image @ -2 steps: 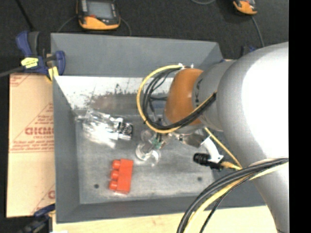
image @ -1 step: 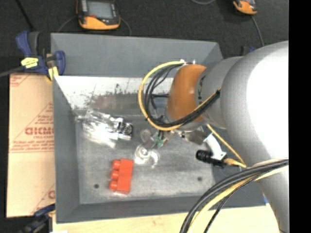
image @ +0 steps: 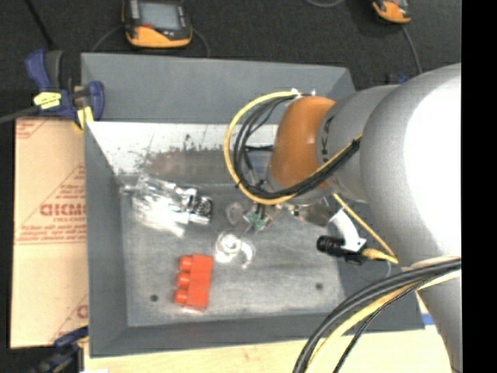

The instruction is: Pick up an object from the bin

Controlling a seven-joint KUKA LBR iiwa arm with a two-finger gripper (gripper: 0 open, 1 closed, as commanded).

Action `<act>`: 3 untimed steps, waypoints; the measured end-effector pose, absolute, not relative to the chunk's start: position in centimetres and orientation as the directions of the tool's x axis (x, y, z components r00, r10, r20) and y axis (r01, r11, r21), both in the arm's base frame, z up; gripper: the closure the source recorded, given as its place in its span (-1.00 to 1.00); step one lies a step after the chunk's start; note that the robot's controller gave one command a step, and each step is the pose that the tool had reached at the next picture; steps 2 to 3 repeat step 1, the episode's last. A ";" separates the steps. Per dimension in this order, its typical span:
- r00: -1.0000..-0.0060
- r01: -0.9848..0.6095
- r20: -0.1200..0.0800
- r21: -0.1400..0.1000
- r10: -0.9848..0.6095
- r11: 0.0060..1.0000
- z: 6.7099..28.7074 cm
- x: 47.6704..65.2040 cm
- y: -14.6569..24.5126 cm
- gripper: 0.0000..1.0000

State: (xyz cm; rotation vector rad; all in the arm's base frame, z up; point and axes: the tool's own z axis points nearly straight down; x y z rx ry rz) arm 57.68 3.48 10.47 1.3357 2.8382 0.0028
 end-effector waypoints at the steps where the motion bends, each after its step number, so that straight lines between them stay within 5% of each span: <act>1: -0.642 0.766 -0.006 0.007 0.766 0.642 17.9 57.9 3.4 1.00; 3: -0.642 0.766 -0.006 0.007 0.766 0.642 17.9 57.9 3.4 1.00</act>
Offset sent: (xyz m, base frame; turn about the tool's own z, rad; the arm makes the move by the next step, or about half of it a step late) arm 0.0002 0.0000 0.0693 0.0000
